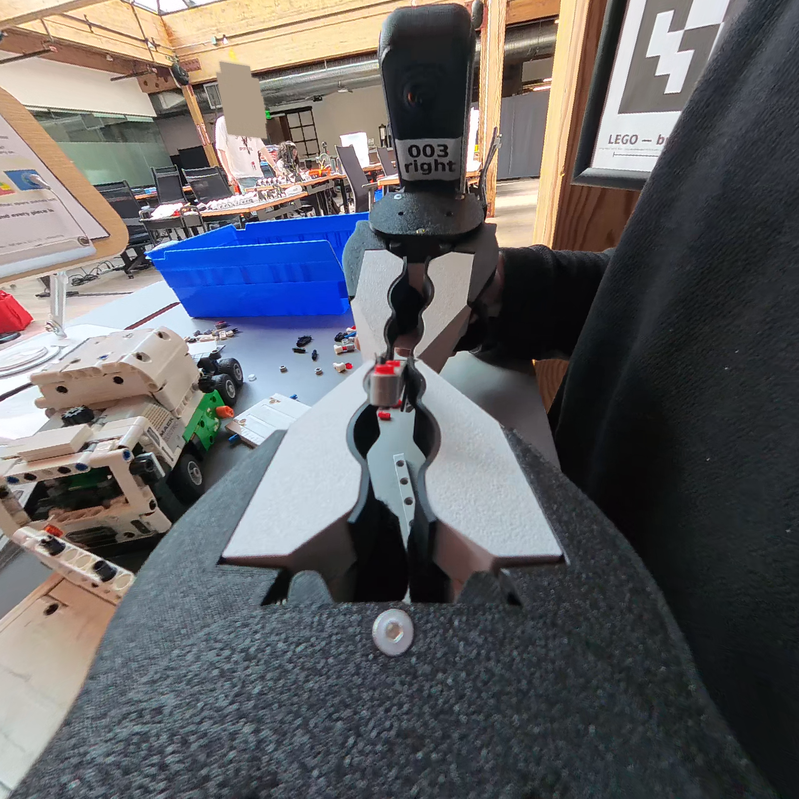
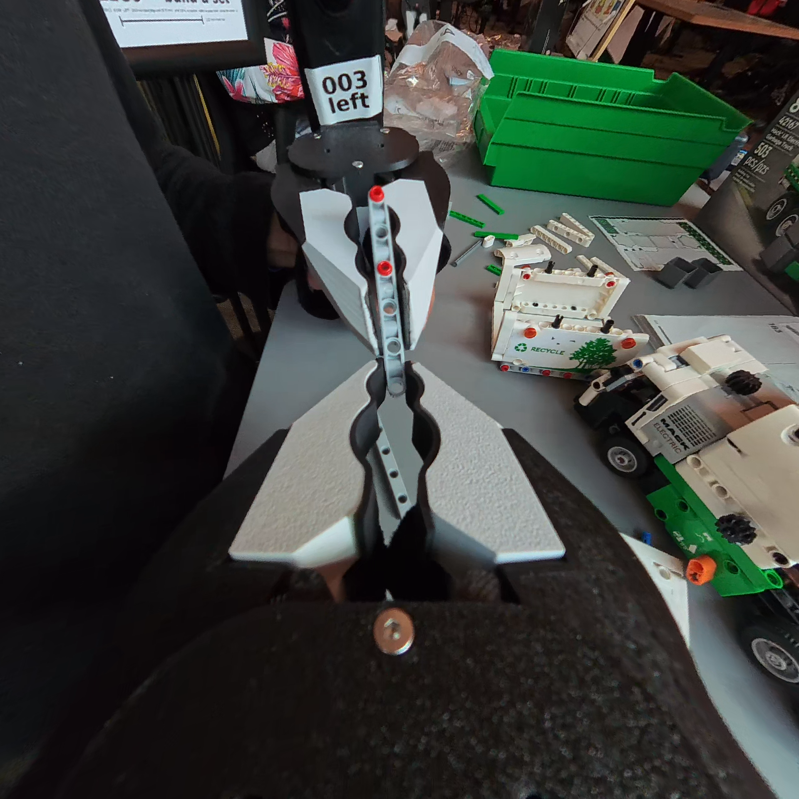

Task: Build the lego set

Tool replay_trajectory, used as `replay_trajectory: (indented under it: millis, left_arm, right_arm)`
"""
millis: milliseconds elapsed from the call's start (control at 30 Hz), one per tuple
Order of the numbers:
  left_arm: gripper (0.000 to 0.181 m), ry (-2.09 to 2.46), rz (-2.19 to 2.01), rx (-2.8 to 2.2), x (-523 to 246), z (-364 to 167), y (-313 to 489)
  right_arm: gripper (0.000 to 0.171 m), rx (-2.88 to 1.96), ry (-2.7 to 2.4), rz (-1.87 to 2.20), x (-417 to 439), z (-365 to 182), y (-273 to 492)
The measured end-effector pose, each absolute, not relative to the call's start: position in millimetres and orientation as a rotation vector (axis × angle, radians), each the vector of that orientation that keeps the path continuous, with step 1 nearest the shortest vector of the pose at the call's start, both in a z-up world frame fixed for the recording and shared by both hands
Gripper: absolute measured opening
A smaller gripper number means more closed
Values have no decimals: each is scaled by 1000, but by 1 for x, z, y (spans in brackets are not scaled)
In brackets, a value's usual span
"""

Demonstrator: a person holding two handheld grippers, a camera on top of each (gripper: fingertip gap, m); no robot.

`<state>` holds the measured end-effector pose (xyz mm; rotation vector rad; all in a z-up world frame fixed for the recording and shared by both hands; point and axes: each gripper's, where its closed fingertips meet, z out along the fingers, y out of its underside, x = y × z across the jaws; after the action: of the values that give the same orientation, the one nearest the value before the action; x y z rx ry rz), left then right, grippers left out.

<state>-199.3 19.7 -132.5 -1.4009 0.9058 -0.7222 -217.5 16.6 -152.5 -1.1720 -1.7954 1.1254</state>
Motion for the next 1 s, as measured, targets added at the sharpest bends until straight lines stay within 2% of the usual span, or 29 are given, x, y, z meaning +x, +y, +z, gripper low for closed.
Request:
replay_trajectory:
  millis: [233, 500, 733, 1000]
  left_arm:
    - [8, 888, -676, -1443, -206, -134, 34]
    - [6, 899, -617, -1475, -223, -115, 63]
    - [6, 864, -639, -1448, -237, -114, 95]
    - [5, 828, -665, -1381, -237, -98, 92]
  right_arm:
    - [6, -1165, -1846, 1145, -223, -155, 29]
    - [7, -1098, -1898, 1133, -239, -135, 59]
    - [8, -1142, -1673, 1169, -254, -132, 95]
    - [6, -1138, -1512, 1399, -248, -114, 93]
